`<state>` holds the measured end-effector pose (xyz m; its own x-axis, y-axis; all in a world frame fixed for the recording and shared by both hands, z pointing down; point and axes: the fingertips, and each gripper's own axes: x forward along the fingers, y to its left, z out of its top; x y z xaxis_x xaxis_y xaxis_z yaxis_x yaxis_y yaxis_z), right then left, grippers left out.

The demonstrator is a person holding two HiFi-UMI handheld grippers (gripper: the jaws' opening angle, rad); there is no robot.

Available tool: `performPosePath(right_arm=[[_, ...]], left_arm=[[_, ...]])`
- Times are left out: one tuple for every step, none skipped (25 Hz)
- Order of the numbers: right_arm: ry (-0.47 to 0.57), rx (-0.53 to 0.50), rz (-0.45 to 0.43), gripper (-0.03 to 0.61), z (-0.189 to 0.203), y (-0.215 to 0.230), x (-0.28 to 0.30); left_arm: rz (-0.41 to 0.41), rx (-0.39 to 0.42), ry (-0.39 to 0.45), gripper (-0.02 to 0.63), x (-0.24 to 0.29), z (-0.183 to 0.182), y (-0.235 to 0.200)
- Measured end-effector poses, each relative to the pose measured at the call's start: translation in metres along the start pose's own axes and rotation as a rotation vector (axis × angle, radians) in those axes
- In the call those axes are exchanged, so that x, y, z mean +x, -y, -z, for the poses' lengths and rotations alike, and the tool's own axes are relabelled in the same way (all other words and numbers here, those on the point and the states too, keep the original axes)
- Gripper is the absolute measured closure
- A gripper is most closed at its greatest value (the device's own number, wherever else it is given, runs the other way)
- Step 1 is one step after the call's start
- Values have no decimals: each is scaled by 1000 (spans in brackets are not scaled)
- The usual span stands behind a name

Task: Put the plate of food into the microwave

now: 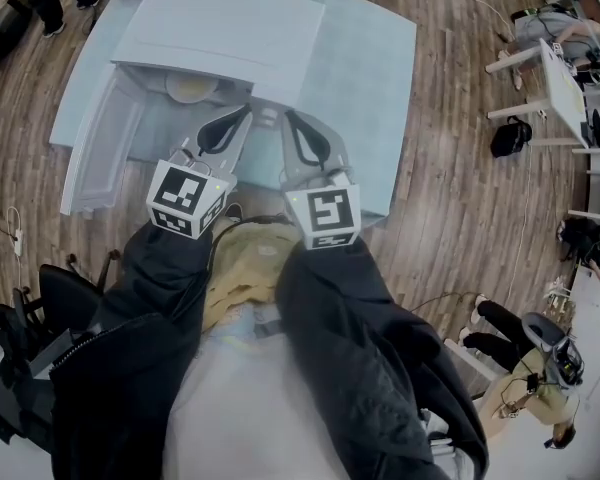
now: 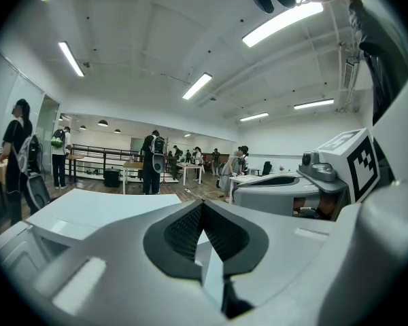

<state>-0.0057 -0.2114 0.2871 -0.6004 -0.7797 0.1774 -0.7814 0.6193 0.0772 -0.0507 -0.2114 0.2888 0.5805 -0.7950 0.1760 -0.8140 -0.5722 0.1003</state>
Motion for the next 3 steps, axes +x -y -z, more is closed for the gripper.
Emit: performPosePath(right_arm=[[-1,0,1,577,1,0,0],[-2,0,1,577,2,0,1],[-3,0,2,577,4,1,1]], left_arm=[[0,-1,-2,618,0,2,0],[-1,-1,-4,618,1,3,-1],[-1,-1,-6,618,1,5,-1]])
